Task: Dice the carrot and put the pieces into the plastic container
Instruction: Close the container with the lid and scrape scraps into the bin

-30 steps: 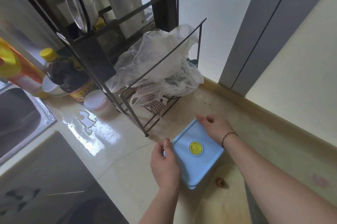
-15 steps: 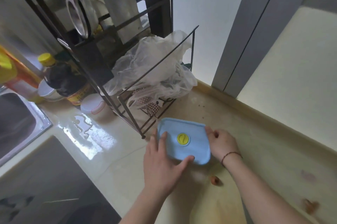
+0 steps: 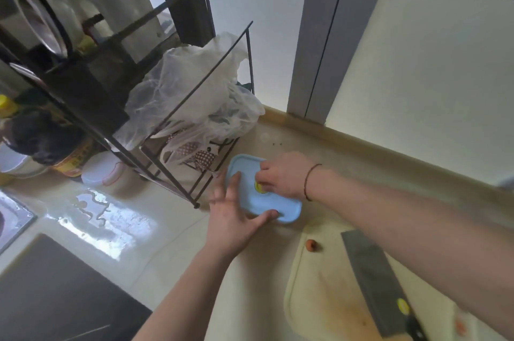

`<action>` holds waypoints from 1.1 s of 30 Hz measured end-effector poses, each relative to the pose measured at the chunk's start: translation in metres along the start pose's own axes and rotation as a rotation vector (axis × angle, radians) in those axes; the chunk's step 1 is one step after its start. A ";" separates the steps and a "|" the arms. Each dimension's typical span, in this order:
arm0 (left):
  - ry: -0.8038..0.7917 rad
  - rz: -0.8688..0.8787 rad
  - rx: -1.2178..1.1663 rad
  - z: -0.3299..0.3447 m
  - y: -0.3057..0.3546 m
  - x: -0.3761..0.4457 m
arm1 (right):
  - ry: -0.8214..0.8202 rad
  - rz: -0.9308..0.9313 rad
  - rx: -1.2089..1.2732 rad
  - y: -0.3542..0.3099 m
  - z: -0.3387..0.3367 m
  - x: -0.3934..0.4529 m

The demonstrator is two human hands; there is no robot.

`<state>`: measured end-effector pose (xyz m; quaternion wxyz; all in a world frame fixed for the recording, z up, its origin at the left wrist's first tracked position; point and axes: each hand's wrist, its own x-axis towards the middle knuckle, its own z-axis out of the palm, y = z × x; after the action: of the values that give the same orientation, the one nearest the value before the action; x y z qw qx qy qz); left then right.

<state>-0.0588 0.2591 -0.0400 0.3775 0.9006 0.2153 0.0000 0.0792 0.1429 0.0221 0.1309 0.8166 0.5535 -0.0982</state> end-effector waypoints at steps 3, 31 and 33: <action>0.010 0.002 -0.011 0.002 0.001 -0.001 | -0.019 -0.049 -0.071 0.002 -0.003 0.006; -0.022 1.007 0.119 0.091 -0.002 -0.118 | 0.483 1.141 0.487 -0.155 0.174 -0.308; -0.155 1.187 0.159 0.114 0.004 -0.139 | 0.403 1.135 0.516 -0.165 0.189 -0.314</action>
<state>-0.1644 0.1250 -0.0964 0.2593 0.8898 -0.3527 0.1291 -0.1930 -0.1357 -0.0779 -0.1440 0.9895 0.0087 0.0112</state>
